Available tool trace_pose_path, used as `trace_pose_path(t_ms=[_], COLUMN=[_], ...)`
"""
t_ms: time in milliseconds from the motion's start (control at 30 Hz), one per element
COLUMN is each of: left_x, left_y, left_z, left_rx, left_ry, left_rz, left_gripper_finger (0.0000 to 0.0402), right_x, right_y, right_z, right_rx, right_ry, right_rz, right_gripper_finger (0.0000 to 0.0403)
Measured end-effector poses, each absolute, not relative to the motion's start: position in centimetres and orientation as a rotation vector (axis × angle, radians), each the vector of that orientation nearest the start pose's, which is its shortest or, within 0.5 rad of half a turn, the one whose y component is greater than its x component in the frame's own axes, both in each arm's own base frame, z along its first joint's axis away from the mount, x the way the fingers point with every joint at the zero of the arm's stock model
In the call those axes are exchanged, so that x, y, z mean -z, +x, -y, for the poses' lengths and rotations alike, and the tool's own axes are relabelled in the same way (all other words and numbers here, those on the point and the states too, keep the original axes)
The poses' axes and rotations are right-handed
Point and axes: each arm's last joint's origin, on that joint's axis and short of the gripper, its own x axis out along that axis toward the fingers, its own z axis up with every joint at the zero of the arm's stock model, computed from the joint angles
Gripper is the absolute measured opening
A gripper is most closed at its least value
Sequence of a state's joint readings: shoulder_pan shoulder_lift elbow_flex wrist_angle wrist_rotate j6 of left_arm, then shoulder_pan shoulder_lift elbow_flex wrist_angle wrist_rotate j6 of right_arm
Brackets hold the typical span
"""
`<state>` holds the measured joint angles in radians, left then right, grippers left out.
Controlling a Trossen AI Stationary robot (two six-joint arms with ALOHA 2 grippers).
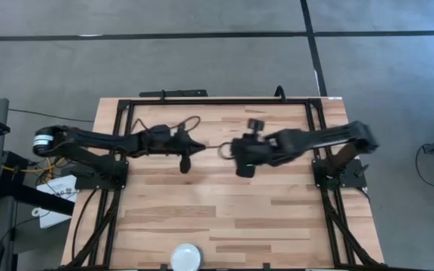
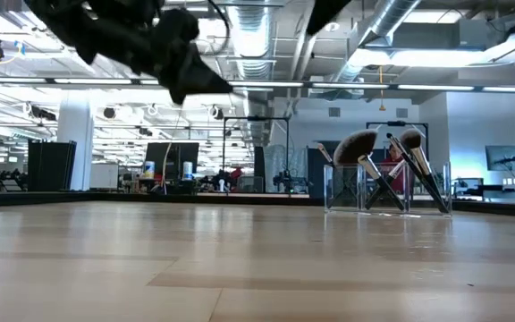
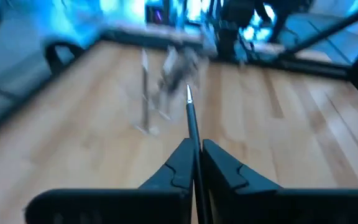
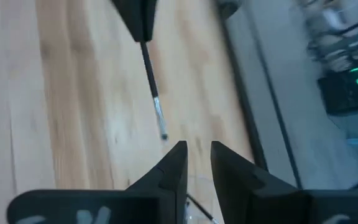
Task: Pick & Place Makeup Brushes
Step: Put the black eyeshadow brush into the makeup organizer
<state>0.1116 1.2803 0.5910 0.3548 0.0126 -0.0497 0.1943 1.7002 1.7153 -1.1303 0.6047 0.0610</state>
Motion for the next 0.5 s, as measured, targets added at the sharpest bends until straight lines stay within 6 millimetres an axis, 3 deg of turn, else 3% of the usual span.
trace_pose_path(t_ms=[67, 167, 333, 500], left_x=[-22.5, -23.2, -23.8, -25.2], left_y=[25.2, 23.9, 22.6, 22.4], left_z=[-3.1, -3.3, -3.4, -3.2], left_rx=[-0.123, -0.140, -0.150, -0.132], left_ry=[-0.023, 0.010, 0.062, 0.100], left_rz=[-0.286, -0.248, -0.207, -0.095], left_gripper_finger=[0.0016, 0.0015, 0.0018, 0.0014], right_x=[-35.6, -34.6, -28.4, -24.0], right_y=[31.7, 29.7, 27.9, 27.0], right_z=[-5.4, -6.2, -7.0, -4.4], right_rx=[0.430, 0.433, 0.375, 0.359], right_ry=[-0.340, -0.294, -0.282, -0.177], right_rz=[-0.902, -0.709, -0.350, 0.052], right_gripper_finger=[0.0060, 0.0060, 0.0060, 0.0061])
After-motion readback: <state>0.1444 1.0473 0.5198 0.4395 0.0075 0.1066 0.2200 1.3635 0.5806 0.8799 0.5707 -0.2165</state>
